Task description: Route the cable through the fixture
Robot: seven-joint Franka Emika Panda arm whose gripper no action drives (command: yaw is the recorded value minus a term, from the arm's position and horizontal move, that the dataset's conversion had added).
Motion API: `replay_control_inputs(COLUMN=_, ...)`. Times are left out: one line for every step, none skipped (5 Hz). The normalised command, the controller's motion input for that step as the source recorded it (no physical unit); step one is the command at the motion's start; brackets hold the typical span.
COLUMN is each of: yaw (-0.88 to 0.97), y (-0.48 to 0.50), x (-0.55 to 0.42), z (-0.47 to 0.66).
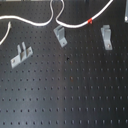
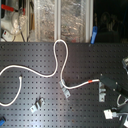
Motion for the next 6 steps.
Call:
replay_control_inputs(yaw=0.00, y=0.003, x=-0.008, z=0.01)
replay_control_inputs(yaw=-0.26, y=-0.009, x=-0.123, z=0.09)
replay_control_inputs(yaw=-0.54, y=-0.004, x=-0.228, z=0.11)
replay_control_inputs(yaw=-0.83, y=0.036, x=-0.077, z=0.05)
replay_control_inputs(yaw=-0.91, y=0.052, x=-0.026, z=0.07)
replay_control_inputs(yaw=-0.80, y=0.080, x=-0.081, z=0.12)
